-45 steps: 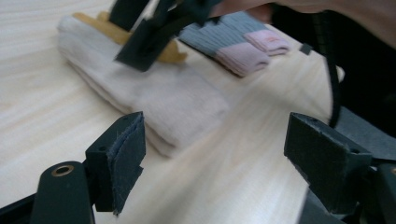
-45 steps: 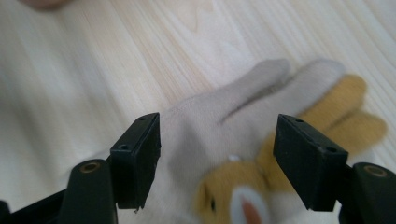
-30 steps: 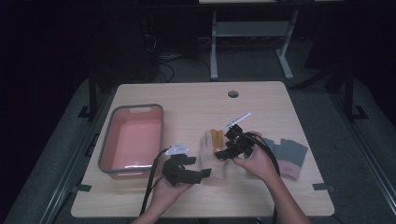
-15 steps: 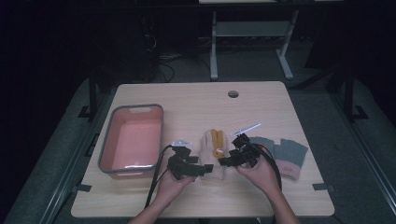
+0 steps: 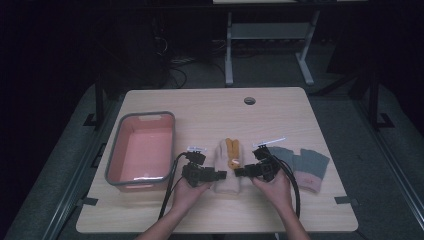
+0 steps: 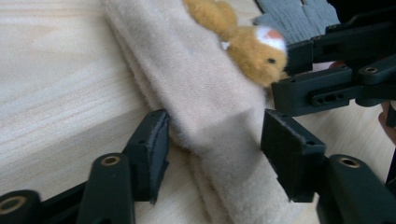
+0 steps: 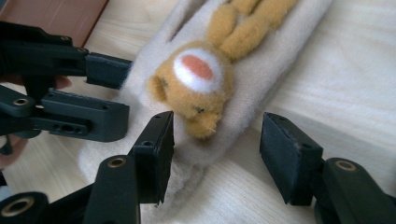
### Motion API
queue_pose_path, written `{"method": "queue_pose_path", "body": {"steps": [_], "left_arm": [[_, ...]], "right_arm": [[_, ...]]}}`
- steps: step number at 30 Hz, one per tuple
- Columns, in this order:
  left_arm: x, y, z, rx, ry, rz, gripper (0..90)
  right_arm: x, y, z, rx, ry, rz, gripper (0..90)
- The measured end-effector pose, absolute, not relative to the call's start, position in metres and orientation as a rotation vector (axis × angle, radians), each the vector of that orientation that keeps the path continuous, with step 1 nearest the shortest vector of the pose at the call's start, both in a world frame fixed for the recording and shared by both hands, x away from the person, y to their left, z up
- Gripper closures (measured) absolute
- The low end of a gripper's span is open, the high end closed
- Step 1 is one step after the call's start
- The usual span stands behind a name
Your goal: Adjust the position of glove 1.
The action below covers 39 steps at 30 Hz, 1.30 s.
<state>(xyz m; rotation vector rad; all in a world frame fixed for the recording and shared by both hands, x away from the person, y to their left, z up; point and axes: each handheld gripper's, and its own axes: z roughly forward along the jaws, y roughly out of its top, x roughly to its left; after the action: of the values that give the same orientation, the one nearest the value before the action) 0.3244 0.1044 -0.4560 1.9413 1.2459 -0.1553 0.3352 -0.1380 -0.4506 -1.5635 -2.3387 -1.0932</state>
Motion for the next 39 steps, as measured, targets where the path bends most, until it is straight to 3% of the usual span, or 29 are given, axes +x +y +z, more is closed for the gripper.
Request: {"method": "queue_pose_path", "body": {"steps": [8, 16, 29, 39], "left_arm": [[0.327, 0.102, -0.460, 1.965, 1.238, -0.169, 52.5], [0.330, 0.102, -0.464, 1.960, 1.246, -0.223, 57.6], [0.337, 0.102, -0.471, 1.889, 1.267, -0.311, 67.0], [0.337, 0.105, -0.470, 1.856, 1.269, -0.330, 70.8]], "right_arm": [[0.337, -0.133, -0.460, -1.626, -2.238, -1.067, 47.7], [0.331, -0.131, -0.467, -1.655, -2.168, -1.129, 62.7], [0.335, -0.125, -0.468, -1.650, -2.150, -1.100, 79.2], [0.337, -0.130, -0.468, -1.622, -2.105, -1.139, 82.6]]}}
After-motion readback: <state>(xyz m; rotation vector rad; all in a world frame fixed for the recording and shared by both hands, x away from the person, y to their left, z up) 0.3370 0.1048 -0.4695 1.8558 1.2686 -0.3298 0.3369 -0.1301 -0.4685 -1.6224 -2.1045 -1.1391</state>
